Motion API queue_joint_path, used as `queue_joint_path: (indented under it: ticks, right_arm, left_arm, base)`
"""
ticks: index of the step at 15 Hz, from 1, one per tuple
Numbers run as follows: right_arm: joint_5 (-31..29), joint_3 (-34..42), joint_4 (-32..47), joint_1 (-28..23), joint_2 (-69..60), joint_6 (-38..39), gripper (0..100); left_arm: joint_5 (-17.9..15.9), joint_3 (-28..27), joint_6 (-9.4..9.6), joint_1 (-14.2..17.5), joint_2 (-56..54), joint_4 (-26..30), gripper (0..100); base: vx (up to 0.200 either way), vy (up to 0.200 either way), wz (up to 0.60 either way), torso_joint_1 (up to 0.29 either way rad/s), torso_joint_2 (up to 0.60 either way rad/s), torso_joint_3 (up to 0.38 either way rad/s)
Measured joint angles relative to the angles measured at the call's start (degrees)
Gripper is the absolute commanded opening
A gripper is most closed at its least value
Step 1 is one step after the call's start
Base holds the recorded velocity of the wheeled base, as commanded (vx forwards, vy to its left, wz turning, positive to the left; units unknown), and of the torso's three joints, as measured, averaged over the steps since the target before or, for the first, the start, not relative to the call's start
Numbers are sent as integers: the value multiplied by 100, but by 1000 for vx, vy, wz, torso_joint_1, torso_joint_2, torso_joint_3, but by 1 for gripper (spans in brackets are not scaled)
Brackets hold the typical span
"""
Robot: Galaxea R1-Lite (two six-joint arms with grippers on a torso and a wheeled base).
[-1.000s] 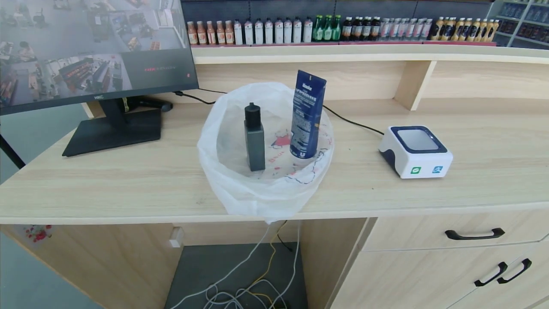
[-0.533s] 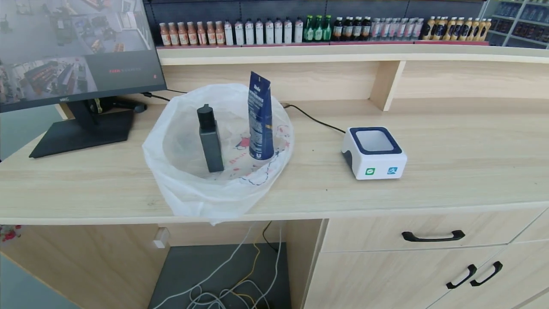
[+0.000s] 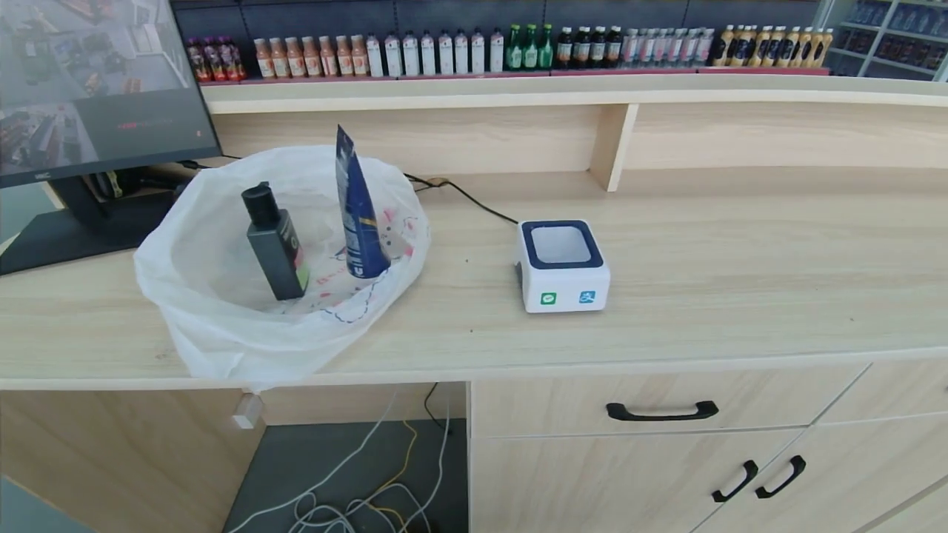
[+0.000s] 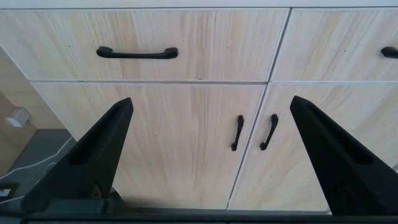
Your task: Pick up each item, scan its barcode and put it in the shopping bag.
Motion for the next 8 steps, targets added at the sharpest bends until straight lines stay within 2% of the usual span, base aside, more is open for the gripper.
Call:
queue_joint_path:
  ticks: [1, 8]
  right_arm:
    - [0, 0, 0, 2, 0, 2, 100]
    - [0, 0, -2, 0, 0, -2, 100]
  left_arm:
    - [0, 0, 1, 0, 0, 0, 100]
    - [0, 0, 6, 2, 0, 5, 100]
  base:
    - [0, -200, 0, 2, -2, 2]
    - [0, 0, 0, 0, 0, 0]
